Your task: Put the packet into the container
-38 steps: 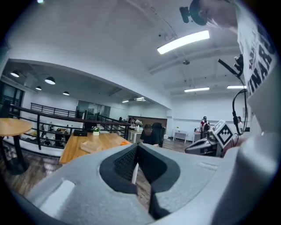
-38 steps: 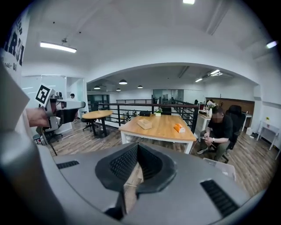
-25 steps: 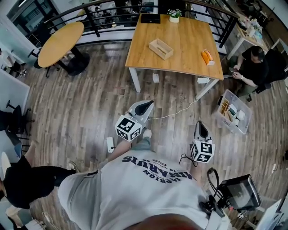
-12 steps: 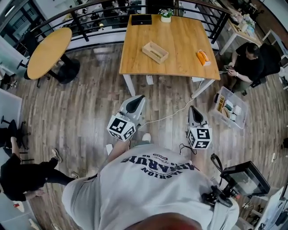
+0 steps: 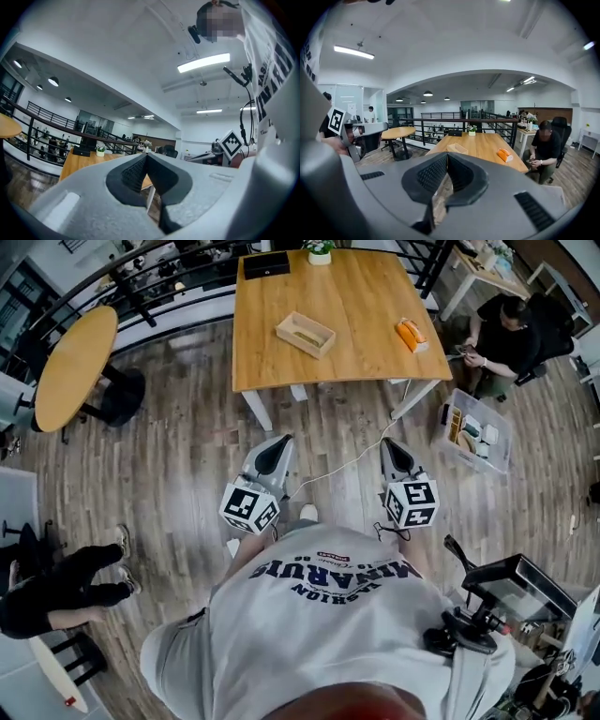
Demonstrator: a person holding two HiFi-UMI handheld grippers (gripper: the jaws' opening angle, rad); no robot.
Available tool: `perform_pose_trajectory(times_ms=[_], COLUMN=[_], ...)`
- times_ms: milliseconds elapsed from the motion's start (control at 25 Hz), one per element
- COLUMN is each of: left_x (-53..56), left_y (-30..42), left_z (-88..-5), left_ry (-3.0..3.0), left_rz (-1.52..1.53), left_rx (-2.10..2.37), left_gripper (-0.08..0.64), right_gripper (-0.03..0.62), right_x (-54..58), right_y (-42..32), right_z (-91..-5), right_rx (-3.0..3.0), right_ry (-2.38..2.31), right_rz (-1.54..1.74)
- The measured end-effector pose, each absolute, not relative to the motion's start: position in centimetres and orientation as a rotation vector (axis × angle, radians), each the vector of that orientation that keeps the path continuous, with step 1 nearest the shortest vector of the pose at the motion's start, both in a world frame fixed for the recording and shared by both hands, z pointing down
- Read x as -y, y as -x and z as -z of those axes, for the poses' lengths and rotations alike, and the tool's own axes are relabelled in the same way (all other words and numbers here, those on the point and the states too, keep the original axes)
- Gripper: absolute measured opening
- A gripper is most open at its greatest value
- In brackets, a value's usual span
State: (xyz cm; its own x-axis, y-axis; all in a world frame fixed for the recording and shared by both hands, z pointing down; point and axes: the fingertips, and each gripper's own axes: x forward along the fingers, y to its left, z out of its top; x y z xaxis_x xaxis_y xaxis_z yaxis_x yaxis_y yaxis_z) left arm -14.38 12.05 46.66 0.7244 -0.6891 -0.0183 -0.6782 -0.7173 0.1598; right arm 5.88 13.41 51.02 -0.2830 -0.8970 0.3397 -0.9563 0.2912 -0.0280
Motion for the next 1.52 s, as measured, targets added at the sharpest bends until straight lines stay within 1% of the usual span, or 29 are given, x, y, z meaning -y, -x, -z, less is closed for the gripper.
perform_pose_trajectory(times_ms=[400,680,880,1040,1360,1520], left_x=[-7.5,-4.5,-4.0,-3.6,-0.4,2.2], left_y=[16.0,18.2,16.7,15.2,13.3,12.8], left_z=[-48.8,-50.2,-50.8,-49.4,-49.0,-50.0], left_ry=[-2.818,-2.759,-2.797,-2.885,-2.883,-2.809], left_rz=[0.049,0.052,0.029,-0.012,0.028,0.018], left_rx=[1.019,1.077,1.026,1.048,1.108,1.161], left_gripper=[-0.008,-0.008,-0.008,-0.008,-0.008,-0.008], right_gripper=[0.011,0.011,0.011,0.011,0.011,0.011], right_x=[-9.1,-7.5,-7.5,-6.6,-1.8,1.4], right_y=[-5.1,-4.4,-5.6,-5.8,-5.0,-5.1], right_z=[-53.4,-53.3,-53.6,-51.7,-51.0,-51.8], right_rx=[2.215,2.203,2.181,2.210,2.321,2.347], right_ry=[-1.743,-1.741,-1.822,-1.821,-1.743,-1.686], right_rz=[-0.425,-0.419,-0.431,-0.340,-0.273,-0.303])
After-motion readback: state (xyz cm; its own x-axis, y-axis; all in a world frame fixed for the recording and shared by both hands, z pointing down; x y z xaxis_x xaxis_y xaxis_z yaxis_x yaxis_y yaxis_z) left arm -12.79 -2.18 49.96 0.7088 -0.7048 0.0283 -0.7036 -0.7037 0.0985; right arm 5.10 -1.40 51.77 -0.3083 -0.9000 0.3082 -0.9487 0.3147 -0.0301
